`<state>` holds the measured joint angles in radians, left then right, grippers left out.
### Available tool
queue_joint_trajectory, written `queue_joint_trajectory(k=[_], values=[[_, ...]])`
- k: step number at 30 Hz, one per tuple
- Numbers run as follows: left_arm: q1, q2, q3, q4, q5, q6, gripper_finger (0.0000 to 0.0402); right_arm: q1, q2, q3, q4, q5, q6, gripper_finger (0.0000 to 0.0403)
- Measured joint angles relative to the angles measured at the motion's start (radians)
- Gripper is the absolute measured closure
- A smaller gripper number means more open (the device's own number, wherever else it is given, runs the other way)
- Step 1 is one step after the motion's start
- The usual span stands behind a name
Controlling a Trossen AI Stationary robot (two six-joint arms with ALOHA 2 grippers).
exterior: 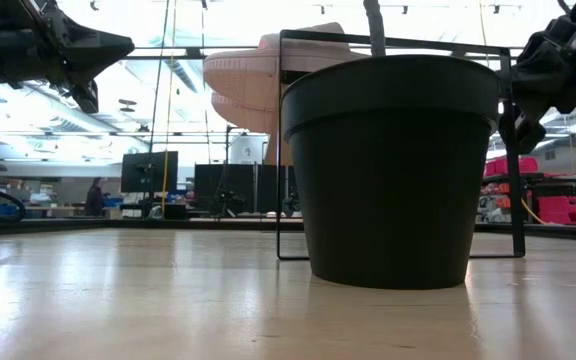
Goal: Pick and place slides into the shelf
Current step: Return to Home Position
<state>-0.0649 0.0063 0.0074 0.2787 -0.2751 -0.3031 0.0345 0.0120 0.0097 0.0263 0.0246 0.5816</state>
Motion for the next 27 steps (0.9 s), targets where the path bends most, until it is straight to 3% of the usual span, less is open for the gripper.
queue_joint_trajectory(k=[10,14,27], values=[[0.0,0.0,0.0,0.0,0.0,0.0,0.0373,0.0,0.0,0.0,-0.003,-0.005,-0.001,0.0385],[0.0,0.0,0.0,0.0,0.0,0.0,0.0365,0.0,0.001,0.0,-0.003,-0.006,-0.147,0.0384],[0.0,0.0,0.0,0.0,0.0,0.0,0.0374,0.0,0.001,0.0,-0.009,-0.031,-0.217,0.0383]])
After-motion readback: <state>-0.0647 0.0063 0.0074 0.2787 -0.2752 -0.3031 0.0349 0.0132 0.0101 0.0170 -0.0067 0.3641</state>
